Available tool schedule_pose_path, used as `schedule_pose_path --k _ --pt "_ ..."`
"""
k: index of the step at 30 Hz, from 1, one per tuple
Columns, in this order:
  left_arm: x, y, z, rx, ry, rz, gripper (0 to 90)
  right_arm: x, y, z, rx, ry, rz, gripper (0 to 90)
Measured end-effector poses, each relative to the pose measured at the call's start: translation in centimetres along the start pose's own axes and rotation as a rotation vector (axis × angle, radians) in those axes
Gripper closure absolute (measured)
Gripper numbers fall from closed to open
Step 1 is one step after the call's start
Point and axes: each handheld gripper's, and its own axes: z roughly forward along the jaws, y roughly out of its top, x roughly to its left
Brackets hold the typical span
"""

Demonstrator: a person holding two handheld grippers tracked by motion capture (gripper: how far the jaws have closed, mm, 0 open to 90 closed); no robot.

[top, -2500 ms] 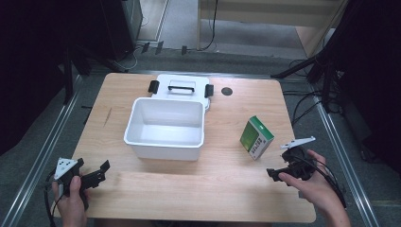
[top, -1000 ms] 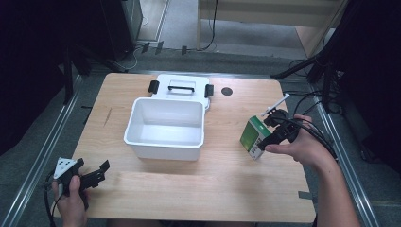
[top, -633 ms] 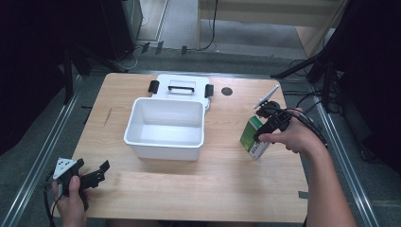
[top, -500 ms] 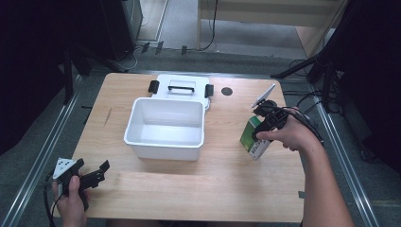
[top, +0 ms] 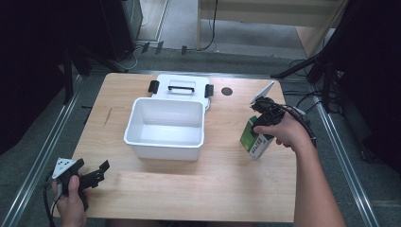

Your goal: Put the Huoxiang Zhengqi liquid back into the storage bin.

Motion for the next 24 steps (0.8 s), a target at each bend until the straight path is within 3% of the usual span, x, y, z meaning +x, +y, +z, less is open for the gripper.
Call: schedule_pose_path --k 4,10,14,16,17,18,24 --pt "0.0 0.0 0.0 -0.001 0.000 0.000 0.0 0.4 0.0 -0.4 -0.031 0.001 -0.022 62.9" --pt "0.0 0.0 0.0 0.000 0.000 0.000 0.0 1.0 -0.2 -1.0 -0.034 -0.011 -0.092 64.2" --pt "0.0 0.0 0.0 0.000 0.000 0.000 0.0 1.7 -0.2 -2.2 -0.068 -0.020 -0.164 64.2" --pt "0.0 0.0 0.0 0.000 0.001 0.001 0.0 2.2 -0.2 -2.7 -0.089 -0.021 -0.233 64.3" --pt "0.0 0.0 0.0 0.000 0.001 0.001 0.0 2.2 -0.2 -2.7 -0.089 -0.021 -0.233 64.3" --pt "0.0 0.0 0.0 0.000 0.001 0.001 0.0 2.8 -0.1 -3.3 -0.094 -0.021 -0.305 64.3" --pt "0.0 0.0 0.0 -0.002 0.000 -0.001 0.0 4.5 0.0 -5.1 -0.115 0.007 -0.495 64.4"
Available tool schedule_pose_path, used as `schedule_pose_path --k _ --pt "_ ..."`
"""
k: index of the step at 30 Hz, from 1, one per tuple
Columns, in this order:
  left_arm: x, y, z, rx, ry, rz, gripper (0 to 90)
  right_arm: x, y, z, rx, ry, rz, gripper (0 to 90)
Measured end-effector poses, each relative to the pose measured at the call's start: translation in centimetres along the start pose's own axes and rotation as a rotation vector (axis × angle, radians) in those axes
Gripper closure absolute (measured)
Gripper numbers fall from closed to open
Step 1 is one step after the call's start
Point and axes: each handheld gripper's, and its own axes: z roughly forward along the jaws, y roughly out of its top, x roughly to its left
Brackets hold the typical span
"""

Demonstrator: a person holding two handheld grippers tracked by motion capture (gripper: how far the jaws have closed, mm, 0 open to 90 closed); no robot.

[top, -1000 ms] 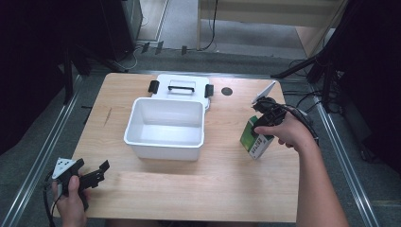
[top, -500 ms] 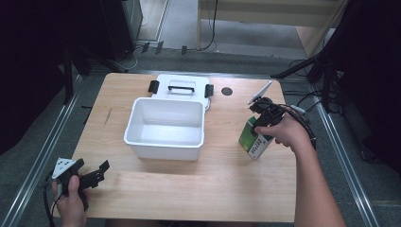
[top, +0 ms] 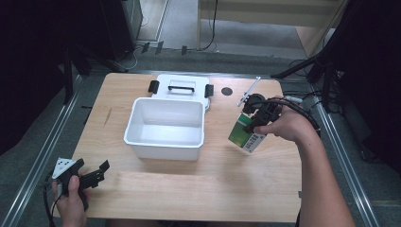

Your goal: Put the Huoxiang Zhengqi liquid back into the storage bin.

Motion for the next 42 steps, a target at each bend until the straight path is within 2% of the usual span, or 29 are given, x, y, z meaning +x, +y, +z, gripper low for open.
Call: schedule_pose_path --k 2,5,6,11,17,26,32,42 --pt "0.0 0.0 0.0 0.000 0.000 0.000 0.0 0.4 0.4 -0.6 -0.010 0.008 -0.044 64.4" --pt "0.0 0.0 0.0 0.001 0.000 0.000 0.0 0.6 0.8 -1.3 -0.018 0.013 -0.072 64.4" --pt "0.0 0.0 0.0 0.001 0.000 0.000 0.0 0.8 1.3 -2.1 -0.026 0.003 -0.093 64.4" --pt "0.0 0.0 0.0 0.002 0.002 0.001 0.0 1.1 2.3 -3.3 -0.039 -0.007 -0.118 64.4" --pt "0.0 0.0 0.0 0.004 0.003 0.003 0.0 1.8 4.3 -5.2 -0.052 -0.024 -0.174 64.4" --pt "0.0 0.0 0.0 0.007 0.000 0.002 0.0 3.0 7.0 -7.5 -0.099 -0.019 -0.237 64.5" --pt "0.0 0.0 0.0 0.005 0.000 0.001 0.0 3.9 9.2 -8.4 -0.126 -0.014 -0.273 64.5" --pt "0.0 0.0 0.0 0.004 -0.002 -0.005 0.0 5.6 12.8 -8.0 -0.161 0.000 -0.337 64.5"
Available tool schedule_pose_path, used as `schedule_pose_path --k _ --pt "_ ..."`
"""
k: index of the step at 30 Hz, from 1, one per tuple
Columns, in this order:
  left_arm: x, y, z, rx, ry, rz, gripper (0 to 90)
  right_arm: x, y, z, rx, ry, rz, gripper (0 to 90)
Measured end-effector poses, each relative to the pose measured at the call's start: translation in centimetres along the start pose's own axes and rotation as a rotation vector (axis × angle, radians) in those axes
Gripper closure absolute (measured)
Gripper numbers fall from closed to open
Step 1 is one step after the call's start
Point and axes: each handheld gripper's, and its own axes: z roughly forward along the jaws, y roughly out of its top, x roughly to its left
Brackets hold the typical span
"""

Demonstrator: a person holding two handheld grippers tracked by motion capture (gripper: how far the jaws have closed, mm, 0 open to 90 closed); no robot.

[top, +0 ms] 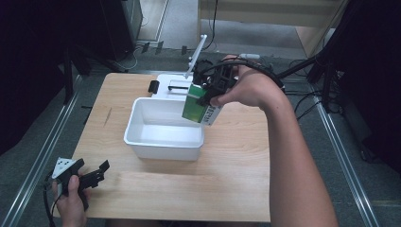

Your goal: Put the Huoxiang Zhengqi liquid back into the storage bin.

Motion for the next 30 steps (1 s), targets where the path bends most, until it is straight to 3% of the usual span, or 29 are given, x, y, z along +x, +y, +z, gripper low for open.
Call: schedule_pose_path --k 13,20,23,30 --pt "0.0 0.0 0.0 0.000 0.000 -0.007 0.0 0.8 2.6 3.5 -0.012 0.016 -0.161 64.5" --pt "0.1 0.0 0.0 0.005 -0.003 -0.005 0.0 0.8 2.4 5.3 0.018 0.023 -0.197 64.5" --pt "0.1 0.0 0.0 0.006 -0.003 -0.004 0.0 0.9 2.1 6.0 0.036 0.024 -0.177 64.5" --pt "0.0 0.0 0.0 0.007 -0.001 -0.005 0.0 0.9 1.8 7.8 0.030 0.041 -0.195 64.5"
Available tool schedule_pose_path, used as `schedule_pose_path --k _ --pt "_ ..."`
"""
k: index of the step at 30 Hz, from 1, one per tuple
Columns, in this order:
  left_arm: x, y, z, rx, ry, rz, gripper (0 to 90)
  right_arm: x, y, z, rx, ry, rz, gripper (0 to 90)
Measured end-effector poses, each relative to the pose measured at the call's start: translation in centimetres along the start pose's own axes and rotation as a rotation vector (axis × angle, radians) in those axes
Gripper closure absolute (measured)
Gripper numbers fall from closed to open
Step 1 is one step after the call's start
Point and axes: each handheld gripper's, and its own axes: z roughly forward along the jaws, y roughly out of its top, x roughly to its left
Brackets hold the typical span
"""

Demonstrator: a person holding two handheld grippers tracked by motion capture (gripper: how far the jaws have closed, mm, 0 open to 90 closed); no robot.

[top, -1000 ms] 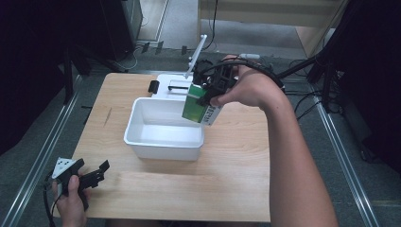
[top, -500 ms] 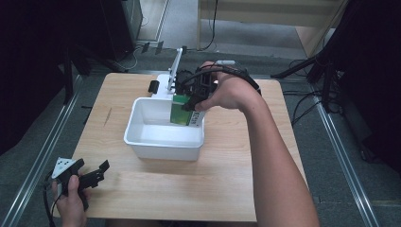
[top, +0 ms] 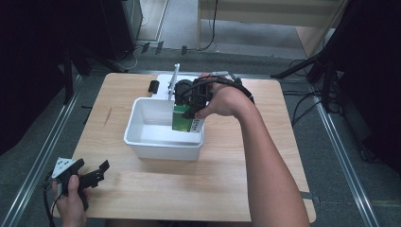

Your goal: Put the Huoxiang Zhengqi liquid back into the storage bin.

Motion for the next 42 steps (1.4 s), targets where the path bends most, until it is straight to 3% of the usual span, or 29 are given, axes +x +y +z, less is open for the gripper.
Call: schedule_pose_path --k 6,13,14,18,24,30,37,42 --pt "0.0 0.0 0.0 -0.001 -0.002 -0.001 0.0 -0.2 -0.4 1.8 -0.003 0.013 0.005 64.4" --pt "0.1 0.0 0.0 -0.003 -0.003 -0.002 0.0 -0.1 -0.2 3.5 0.039 0.021 0.023 64.3" --pt "0.1 0.0 0.0 -0.003 -0.003 -0.002 0.0 -0.3 -0.2 3.9 0.035 0.020 0.002 64.3" --pt "0.0 0.0 0.0 -0.003 -0.003 -0.002 0.0 -0.1 -0.1 4.9 0.064 0.021 0.020 64.3" --pt "0.0 0.0 0.0 -0.004 -0.004 -0.002 0.0 -0.1 -0.1 6.2 0.072 0.034 0.008 64.1" --pt "0.1 0.0 0.0 -0.003 -0.005 -0.002 0.0 0.0 -0.1 6.8 0.095 0.033 0.022 63.2" --pt "0.1 0.0 0.0 -0.002 -0.005 -0.002 0.0 0.0 0.0 6.8 0.078 0.031 0.051 61.5" --pt "0.0 0.0 0.0 -0.003 -0.004 -0.002 0.0 -0.2 0.0 6.2 0.056 0.016 0.086 50.2"
